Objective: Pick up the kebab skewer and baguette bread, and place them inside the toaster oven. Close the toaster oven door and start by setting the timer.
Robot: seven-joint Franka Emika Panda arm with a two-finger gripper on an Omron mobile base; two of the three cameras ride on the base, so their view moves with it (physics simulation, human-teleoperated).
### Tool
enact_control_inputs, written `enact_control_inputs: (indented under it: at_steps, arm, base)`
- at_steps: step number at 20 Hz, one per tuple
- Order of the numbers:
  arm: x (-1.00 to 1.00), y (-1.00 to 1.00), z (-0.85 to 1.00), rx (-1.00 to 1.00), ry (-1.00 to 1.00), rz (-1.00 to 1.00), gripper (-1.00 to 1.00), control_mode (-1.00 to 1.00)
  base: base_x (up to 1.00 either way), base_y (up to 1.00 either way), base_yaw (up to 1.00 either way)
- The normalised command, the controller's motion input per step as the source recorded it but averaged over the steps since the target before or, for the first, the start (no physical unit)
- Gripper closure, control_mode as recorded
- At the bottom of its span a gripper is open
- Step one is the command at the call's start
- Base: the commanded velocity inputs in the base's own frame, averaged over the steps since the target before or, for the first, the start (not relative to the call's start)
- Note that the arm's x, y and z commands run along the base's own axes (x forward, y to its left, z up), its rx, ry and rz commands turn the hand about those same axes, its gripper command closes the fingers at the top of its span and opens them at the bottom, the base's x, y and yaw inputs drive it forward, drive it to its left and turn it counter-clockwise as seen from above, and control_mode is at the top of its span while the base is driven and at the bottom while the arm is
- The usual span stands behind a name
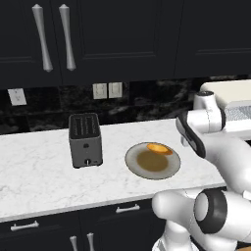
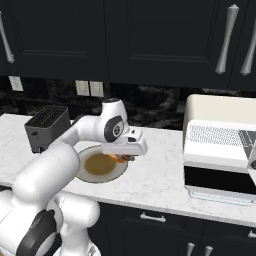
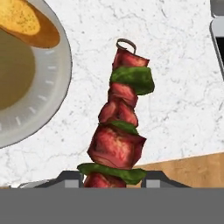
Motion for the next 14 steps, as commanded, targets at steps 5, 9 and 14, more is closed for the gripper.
enact_control_inputs:
  at_steps: [5, 9, 14]
  arm:
    - [-0.11, 0.19, 0.20, 0.13, 0.00, 0.08, 1.00, -1.00]
    - [0.00, 0.00, 0.02, 0.10, 0.00, 0.05, 1.00, -1.00]
    - [0.00, 0.01, 0.00, 0.00, 0.00, 0.01, 1.00, 1.00]
  base:
    - [0.00, 0.00, 0.00]
    - [0.00, 0.00, 0.00]
    - [-0.17, 0.00, 0.00]
